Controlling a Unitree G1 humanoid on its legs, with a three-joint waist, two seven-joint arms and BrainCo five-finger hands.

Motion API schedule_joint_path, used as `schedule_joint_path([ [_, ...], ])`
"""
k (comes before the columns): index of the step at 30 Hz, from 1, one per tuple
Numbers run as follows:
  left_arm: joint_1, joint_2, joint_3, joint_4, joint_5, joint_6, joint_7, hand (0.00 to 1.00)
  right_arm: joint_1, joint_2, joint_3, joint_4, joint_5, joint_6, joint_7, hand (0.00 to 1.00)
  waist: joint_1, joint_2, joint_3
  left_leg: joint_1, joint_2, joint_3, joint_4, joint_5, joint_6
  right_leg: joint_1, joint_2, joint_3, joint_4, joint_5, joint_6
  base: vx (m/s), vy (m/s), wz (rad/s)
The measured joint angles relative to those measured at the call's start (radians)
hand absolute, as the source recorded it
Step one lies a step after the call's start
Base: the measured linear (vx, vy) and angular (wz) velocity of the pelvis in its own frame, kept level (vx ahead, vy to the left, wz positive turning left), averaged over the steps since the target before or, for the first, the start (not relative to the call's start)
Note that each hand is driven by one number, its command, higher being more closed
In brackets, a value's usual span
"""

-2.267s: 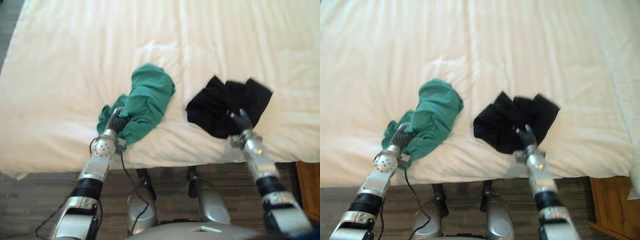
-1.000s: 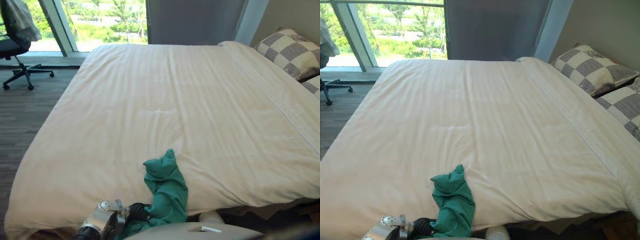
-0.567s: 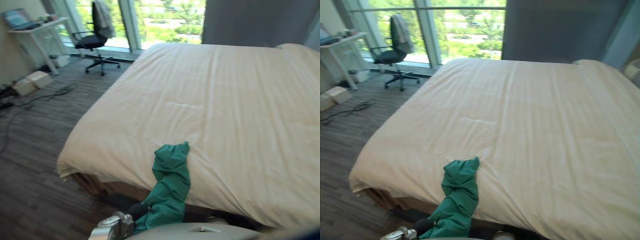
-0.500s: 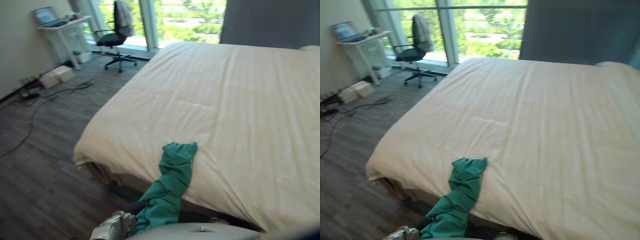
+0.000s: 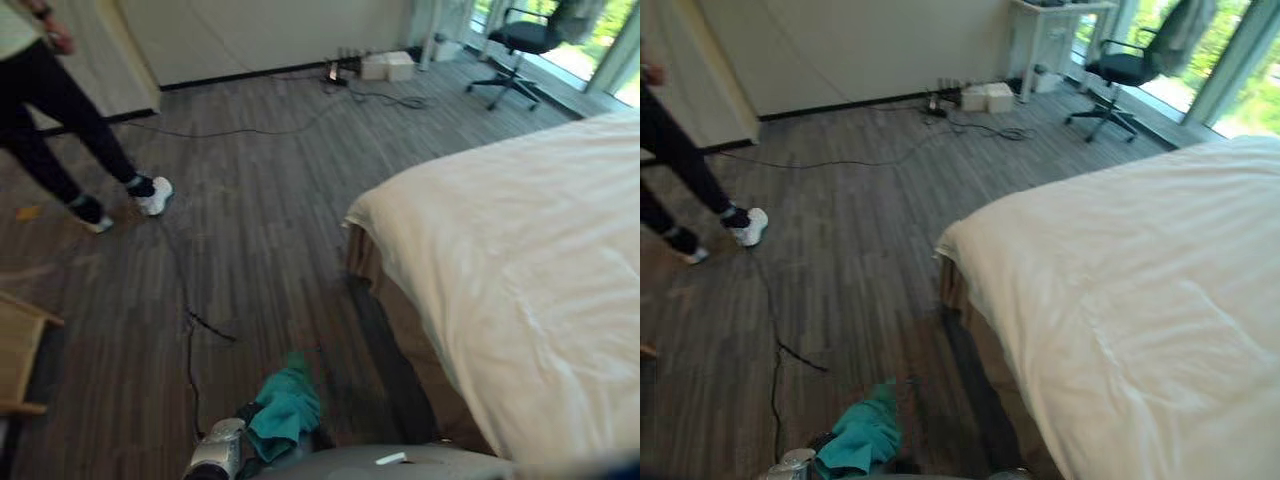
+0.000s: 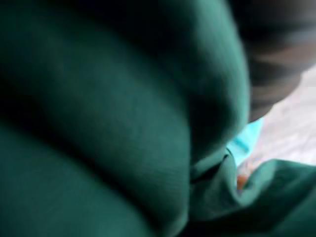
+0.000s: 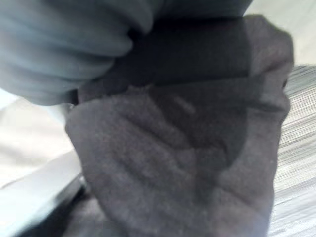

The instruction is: Tidy the bed and pick cloth on bed and put in laundry

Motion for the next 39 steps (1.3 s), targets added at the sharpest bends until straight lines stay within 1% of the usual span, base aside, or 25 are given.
schedule_joint_path([
  [1,-0.007,0.004,-0.022,0.001,0.014,-0.014,-0.001,1.00,0.004,0.000,0.001,0.005,0.038,-0.001,0.001,1.00,0.000,-0.006,-0.003,-0.005,-0.023,-0.044,-0.036,0.017,0.016,-0.024,0.019,0.064,0.024,-0.013,-0.031,0.02,0.267,1.24],
  [2,-0.014,0.016,-0.049,0.001,0.014,-0.023,-0.005,1.00,0.012,0.010,0.005,0.007,0.070,-0.004,0.004,1.00,-0.001,0.002,-0.004,-0.019,-0.043,-0.093,-0.074,0.036,0.015,-0.059,0.066,0.152,0.033,-0.045,-0.021,0.02,0.237,1.96],
  [3,-0.027,0.032,-0.074,0.011,0.010,-0.026,-0.015,1.00,0.011,0.038,0.014,0.016,0.113,-0.023,0.012,1.00,-0.003,-0.004,0.000,-0.024,-0.074,-0.176,-0.147,0.084,0.028,-0.115,0.167,0.326,0.017,-0.085,0.021,0.02,0.119,1.88],
  [4,-0.033,0.039,-0.078,0.023,0.009,-0.026,-0.023,1.00,0.012,0.050,0.023,0.022,0.136,-0.034,0.019,1.00,-0.006,-0.008,0.002,-0.018,-0.088,-0.211,-0.179,0.104,0.029,-0.132,0.215,0.399,-0.001,-0.096,0.039,0.06,0.062,2.13],
  [5,-0.033,0.041,-0.078,0.047,0.009,-0.024,-0.030,1.00,0.023,0.048,0.021,0.027,0.184,-0.063,0.044,1.00,-0.005,-0.013,0.008,0.013,-0.120,-0.269,-0.251,0.148,0.033,-0.146,0.295,0.540,-0.042,-0.107,0.056,0.09,0.025,1.44],
  [6,-0.032,0.042,-0.077,0.050,0.007,-0.025,-0.030,1.00,0.026,0.051,0.022,0.029,0.195,-0.073,0.056,1.00,-0.004,-0.029,0.010,0.033,-0.132,-0.288,-0.269,0.162,0.034,-0.147,0.313,0.581,-0.054,-0.108,0.056,0.15,0.017,1.36],
  [7,-0.022,0.050,-0.071,0.056,-0.004,-0.029,-0.028,1.00,0.029,0.060,0.021,0.035,0.208,-0.091,0.068,1.00,0.006,-0.028,0.017,0.056,-0.151,-0.315,-0.287,0.175,0.043,-0.147,0.324,0.623,-0.065,-0.110,0.050,0.17,0.010,0.87],
  [8,-0.012,0.054,-0.067,0.074,-0.017,-0.032,-0.023,1.00,0.028,0.063,0.018,0.039,0.221,-0.109,0.080,1.00,0.010,-0.042,0.011,0.087,-0.169,-0.337,-0.301,0.179,0.046,-0.138,0.320,0.640,-0.074,-0.112,0.046,0.13,0.005,0.72],
  [9,-0.002,0.052,-0.063,0.077,-0.032,-0.032,-0.016,1.00,0.029,0.065,0.018,0.039,0.228,-0.114,0.088,1.00,0.010,-0.046,0.008,0.097,-0.176,-0.343,-0.309,0.179,0.045,-0.135,0.315,0.645,-0.081,-0.110,0.044,0.13,-0.005,0.55],
  [11,0.033,0.037,-0.011,0.077,-0.100,-0.030,0.024,1.00,0.029,0.069,-0.001,0.032,0.264,-0.120,0.104,1.00,0.014,-0.048,-0.002,0.132,-0.193,-0.357,-0.335,0.179,0.044,-0.144,0.295,0.652,-0.105,-0.066,0.020,0.10,-0.016,0.27],
  [13,0.058,0.025,0.036,0.077,-0.139,-0.022,0.043,1.00,0.029,0.078,-0.022,0.029,0.276,-0.118,0.107,1.00,0.016,-0.051,-0.011,0.149,-0.195,-0.355,-0.363,0.185,0.036,-0.152,0.293,0.659,-0.108,-0.047,0.023,0.05,-0.070,-0.06],
  [16,0.072,0.013,0.076,0.079,-0.175,-0.004,0.034,1.00,0.031,0.086,-0.022,0.024,0.287,-0.098,0.113,1.00,0.020,-0.054,-0.032,0.156,-0.191,-0.343,-0.411,0.211,0.010,-0.147,0.307,0.661,-0.162,-0.048,0.022,0.03,-0.109,-0.15],
  [17,0.074,0.001,0.082,0.089,-0.170,0.008,0.002,1.00,0.029,0.067,-0.012,0.042,0.294,-0.088,0.120,1.00,0.018,-0.049,-0.030,0.217,-0.174,-0.366,-0.452,0.235,-0.005,-0.069,0.340,0.642,-0.242,-0.044,0.007,0.00,-0.056,-0.05],
  [22,0.074,-0.001,0.087,0.088,-0.170,0.007,0.003,1.00,0.029,0.068,-0.013,0.042,0.294,-0.088,0.120,1.00,0.018,-0.049,-0.030,0.216,-0.172,-0.359,-0.452,0.229,-0.012,-0.070,0.340,0.646,-0.244,-0.044,0.007,0.00,0.000,-0.02],
  [26,0.087,-0.013,0.113,0.089,-0.156,-0.042,0.036,1.00,0.031,0.070,-0.015,0.042,0.299,-0.098,0.119,1.00,0.018,-0.050,-0.029,0.211,-0.169,-0.342,-0.451,0.225,-0.013,-0.069,0.347,0.650,-0.272,-0.032,0.001,0.01,-0.005,-0.12],
  [28,0.095,-0.016,0.115,0.089,-0.139,-0.079,0.075,1.00,0.034,0.077,-0.017,0.041,0.327,-0.109,0.117,1.00,0.019,-0.056,-0.034,0.203,-0.168,-0.343,-0.451,0.221,-0.008,-0.072,0.348,0.646,-0.280,-0.030,0.002,0.03,-0.013,0.02],
  [30,0.099,-0.018,0.122,0.089,-0.128,-0.096,0.099,1.00,0.035,0.083,-0.017,0.035,0.334,-0.112,0.114,1.00,0.027,-0.061,-0.037,0.197,-0.169,-0.343,-0.450,0.216,-0.002,-0.077,0.348,0.643,-0.278,-0.031,0.004,0.05,-0.006,0.04],
  [31,0.099,-0.019,0.122,0.089,-0.127,-0.108,0.125,1.00,0.042,0.091,-0.021,0.029,0.334,-0.114,0.107,1.00,0.042,-0.066,-0.039,0.192,-0.172,-0.343,-0.448,0.209,0.004,-0.083,0.344,0.636,-0.273,-0.037,0.007,0.10,0.012,0.11],
  [33,0.106,-0.017,0.120,0.089,-0.109,-0.121,0.171,1.00,0.044,0.109,-0.043,0.022,0.337,-0.122,0.091,1.00,0.046,-0.080,-0.046,0.180,-0.183,-0.345,-0.444,0.180,0.023,-0.116,0.313,0.617,-0.193,-0.080,0.051,0.11,0.030,0.22],
  [34,0.104,-0.018,0.113,0.090,-0.092,-0.126,0.204,1.00,0.046,0.111,-0.059,0.021,0.354,-0.125,0.084,1.00,0.045,-0.077,-0.039,0.177,-0.175,-0.333,-0.420,0.155,0.034,-0.190,0.286,0.619,-0.008,-0.100,0.083,0.13,0.085,0.10],
  [35,0.106,-0.020,0.110,0.104,-0.086,-0.126,0.220,1.00,0.041,0.110,-0.060,0.000,0.366,-0.126,0.074,1.00,0.058,-0.076,-0.029,0.176,-0.171,-0.331,-0.376,0.120,0.036,-0.307,0.239,0.636,0.264,-0.079,0.069,0.16,0.102,0.02],
  [36,0.109,-0.015,0.112,0.108,-0.084,-0.124,0.224,1.00,0.041,0.117,-0.060,-0.012,0.375,-0.129,0.070,1.00,0.060,-0.074,-0.027,0.180,-0.172,-0.333,-0.351,0.101,0.040,-0.364,0.214,0.652,0.399,-0.050,0.047,0.15,0.092,0.04],
  [37,0.116,-0.005,0.115,0.108,-0.061,-0.121,0.226,1.00,0.042,0.131,-0.060,-0.018,0.392,-0.130,0.061,1.00,0.058,-0.093,-0.015,0.185,-0.171,-0.351,-0.293,0.055,0.049,-0.461,0.192,0.685,0.593,-0.051,0.052,0.21,0.056,0.32],
  [38,0.122,-0.003,0.124,0.108,-0.047,-0.118,0.226,1.00,0.045,0.142,-0.064,-0.018,0.406,-0.129,0.058,1.00,0.054,-0.092,-0.015,0.193,-0.153,-0.375,-0.238,0.014,0.048,-0.511,0.201,0.706,0.677,-0.060,0.054,0.24,0.045,0.47],
  [39,0.123,-0.003,0.129,0.107,-0.041,-0.116,0.226,1.00,0.049,0.146,-0.068,-0.018,0.411,-0.127,0.058,1.00,0.055,-0.094,-0.014,0.199,-0.142,-0.386,-0.219,0.002,0.045,-0.528,0.208,0.706,0.686,-0.063,0.059,0.30,0.027,0.64],
])
